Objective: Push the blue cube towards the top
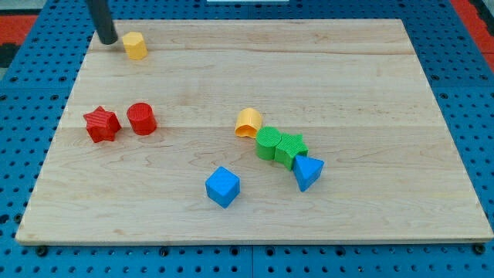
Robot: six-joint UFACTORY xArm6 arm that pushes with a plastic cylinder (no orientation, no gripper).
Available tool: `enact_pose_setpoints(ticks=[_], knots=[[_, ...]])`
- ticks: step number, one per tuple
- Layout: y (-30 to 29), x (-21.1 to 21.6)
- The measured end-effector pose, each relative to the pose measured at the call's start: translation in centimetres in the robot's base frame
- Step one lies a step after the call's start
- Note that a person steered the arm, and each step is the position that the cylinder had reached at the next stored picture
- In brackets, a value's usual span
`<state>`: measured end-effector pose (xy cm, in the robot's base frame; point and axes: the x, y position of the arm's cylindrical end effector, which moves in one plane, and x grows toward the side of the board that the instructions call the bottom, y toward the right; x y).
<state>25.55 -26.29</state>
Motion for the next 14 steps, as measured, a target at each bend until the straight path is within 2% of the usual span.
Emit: enact_pose_setpoints(ticks=[1, 2, 3, 4, 5, 6, 7, 9, 10, 11, 12, 13, 14], knots=[[0.3, 5.2], [10.3, 6.6], [22.5, 6.7], [36.1, 9.4], [41.6, 20.1], [41.7, 30.2], [34.0, 35.0], [22.7, 27.9], [23.0, 32.9], [18.4, 31.2], [18.9, 26.6], [18.7, 20.2], [21.9, 16.6]])
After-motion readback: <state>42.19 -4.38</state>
